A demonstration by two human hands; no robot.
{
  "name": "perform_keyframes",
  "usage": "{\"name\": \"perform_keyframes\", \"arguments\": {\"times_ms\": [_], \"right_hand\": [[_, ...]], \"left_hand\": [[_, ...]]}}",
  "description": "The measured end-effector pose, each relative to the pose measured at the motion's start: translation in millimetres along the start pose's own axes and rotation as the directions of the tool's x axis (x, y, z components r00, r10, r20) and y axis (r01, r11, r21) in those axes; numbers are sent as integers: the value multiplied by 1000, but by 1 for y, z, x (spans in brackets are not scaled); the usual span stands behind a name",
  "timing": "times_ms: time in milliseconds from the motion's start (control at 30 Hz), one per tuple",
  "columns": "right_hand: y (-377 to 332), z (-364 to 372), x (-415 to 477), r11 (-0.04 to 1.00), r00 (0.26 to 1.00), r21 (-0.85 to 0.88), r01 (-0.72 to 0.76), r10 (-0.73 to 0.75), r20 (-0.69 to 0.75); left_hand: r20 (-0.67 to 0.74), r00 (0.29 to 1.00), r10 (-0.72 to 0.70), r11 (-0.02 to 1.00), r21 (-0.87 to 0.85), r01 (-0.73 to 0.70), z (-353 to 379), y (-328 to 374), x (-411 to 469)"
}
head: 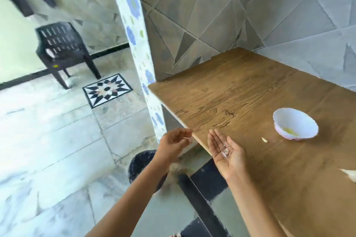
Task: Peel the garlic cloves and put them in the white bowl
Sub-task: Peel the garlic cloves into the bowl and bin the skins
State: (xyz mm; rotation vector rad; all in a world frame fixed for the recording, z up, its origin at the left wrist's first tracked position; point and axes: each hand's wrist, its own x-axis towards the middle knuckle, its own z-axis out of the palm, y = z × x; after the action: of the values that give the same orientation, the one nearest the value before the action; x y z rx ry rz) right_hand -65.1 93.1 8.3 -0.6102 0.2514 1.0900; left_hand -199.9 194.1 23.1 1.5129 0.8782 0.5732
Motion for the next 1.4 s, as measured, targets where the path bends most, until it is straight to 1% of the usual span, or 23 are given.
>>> {"name": "perform_keyframes", "arguments": {"times_ms": [133, 200, 267, 333, 467, 567, 633, 733, 800, 900, 967, 1033, 1133, 1233, 1300, 1367, 1400], "right_hand": [[74, 33, 33, 975, 979, -115, -191, 198, 52], [108, 43, 51, 952, 962, -162, -259, 270, 47], [141, 51, 72, 928, 948, -210, -307, 317, 13], [170, 59, 94, 906, 938, -252, -339, 347, -16], [237, 69, 154, 894, 928, -253, -371, 366, -69], [278, 59, 207, 886, 918, -246, -393, 367, -148], [305, 41, 248, 872, 904, -253, -418, 372, -213], [339, 2, 310, 837, 868, -281, -469, 380, -319], [362, -34, 353, 807, 840, -298, -511, 394, -374], [394, -83, 406, 738, 809, -380, -557, 378, -451], [416, -120, 442, 703, 790, -419, -574, 341, -509], [433, -153, 474, 680, 764, -423, -600, 330, -554], [446, -188, 506, 639, 720, -409, -652, 352, -598], [445, -204, 523, 604, 710, -432, -670, 350, -612], [443, -210, 528, 595, 709, -434, -676, 364, -604], [442, -219, 531, 587, 700, -431, -685, 366, -614], [442, -222, 532, 583, 687, -421, -695, 366, -627]], "left_hand": [[-227, 973, -33, 999, 11, 37, -78, -21, -13], [-298, 953, -61, 998, -1, 64, -109, -34, -13], [-346, 933, -98, 995, -27, 94, -138, -48, -8], [-367, 921, -132, 991, -47, 123, -165, -63, 3], [-370, 905, -209, 978, -67, 198, -225, -107, 46], [-356, 896, -265, 964, -76, 255, -259, -148, 85], [-356, 875, -327, 945, -100, 312, -274, -191, 111], [-369, 823, -432, 901, -130, 415, -280, -266, 144], [-365, 782, -505, 863, -181, 472, -275, -321, 165], [-347, 745, -569, 821, -196, 536, -261, -400, 194], [-327, 739, -589, 807, -190, 559, -252, -455, 213], [-304, 738, -603, 797, -177, 578, -243, -503, 229], [-279, 709, -647, 760, -168, 628, -232, -567, 248], [-278, 688, -670, 736, -132, 664, -224, -607, 261], [-286, 690, -665, 739, -121, 662, -217, -615, 270], [-309, 703, -641, 761, -139, 633, -208, -608, 275], [-318, 730, -605, 794, -169, 584, -203, -600, 275]]}}
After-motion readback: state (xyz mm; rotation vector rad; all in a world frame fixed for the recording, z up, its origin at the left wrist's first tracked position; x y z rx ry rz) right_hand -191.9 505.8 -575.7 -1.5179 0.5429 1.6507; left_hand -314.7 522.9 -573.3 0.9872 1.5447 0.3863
